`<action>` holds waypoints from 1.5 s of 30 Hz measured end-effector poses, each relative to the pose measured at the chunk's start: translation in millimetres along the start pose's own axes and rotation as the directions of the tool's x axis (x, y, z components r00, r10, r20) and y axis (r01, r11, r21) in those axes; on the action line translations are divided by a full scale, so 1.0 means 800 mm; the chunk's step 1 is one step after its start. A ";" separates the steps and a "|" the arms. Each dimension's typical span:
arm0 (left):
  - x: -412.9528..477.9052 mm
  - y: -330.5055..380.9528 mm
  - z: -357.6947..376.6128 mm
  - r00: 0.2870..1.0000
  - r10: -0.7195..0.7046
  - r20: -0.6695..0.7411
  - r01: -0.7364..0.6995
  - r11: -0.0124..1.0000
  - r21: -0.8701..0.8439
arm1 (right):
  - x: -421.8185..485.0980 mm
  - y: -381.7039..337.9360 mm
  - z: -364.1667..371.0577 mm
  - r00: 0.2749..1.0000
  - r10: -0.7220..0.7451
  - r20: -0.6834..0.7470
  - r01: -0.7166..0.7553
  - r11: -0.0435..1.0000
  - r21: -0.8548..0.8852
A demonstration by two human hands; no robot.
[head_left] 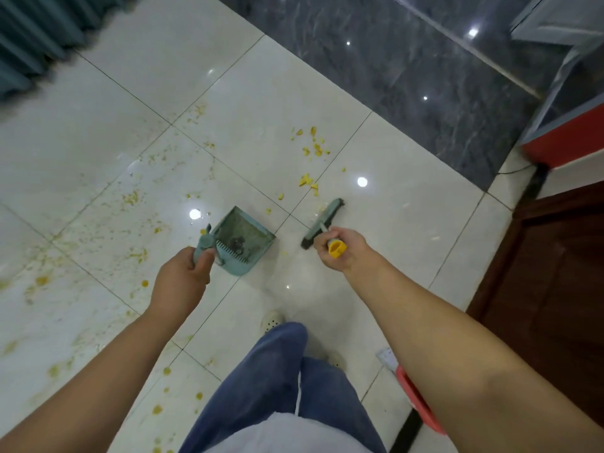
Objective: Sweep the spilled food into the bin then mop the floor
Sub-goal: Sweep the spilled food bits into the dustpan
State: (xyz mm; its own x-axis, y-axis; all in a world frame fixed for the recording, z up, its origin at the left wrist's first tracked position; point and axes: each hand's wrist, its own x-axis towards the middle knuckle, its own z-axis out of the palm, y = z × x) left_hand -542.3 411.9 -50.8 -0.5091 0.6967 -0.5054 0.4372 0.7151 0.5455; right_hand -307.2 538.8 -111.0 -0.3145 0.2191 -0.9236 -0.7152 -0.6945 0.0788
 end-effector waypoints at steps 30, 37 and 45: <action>0.034 0.285 0.161 0.971 -0.190 -0.148 0.174 0.978 -0.113 | -0.010 -0.409 0.060 0.947 -0.100 -0.307 -0.188 0.602 -0.776; 0.043 0.325 0.183 0.958 -0.222 -0.181 0.206 0.973 -0.101 | 0.010 -0.396 0.075 0.955 0.042 -0.295 -0.270 0.540 -0.797; 0.083 0.358 0.180 0.962 -0.198 -0.189 0.180 0.978 -0.109 | -0.007 -0.438 0.108 0.958 0.033 -0.283 -0.269 0.430 -0.862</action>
State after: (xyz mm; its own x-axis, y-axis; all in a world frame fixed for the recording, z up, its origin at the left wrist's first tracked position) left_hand -344.4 671.0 -24.5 -0.7165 0.5175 -0.4677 0.2549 0.8184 0.5150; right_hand -108.6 840.4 -100.6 -0.1478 -0.0068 -0.9890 0.3152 -0.9481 -0.0406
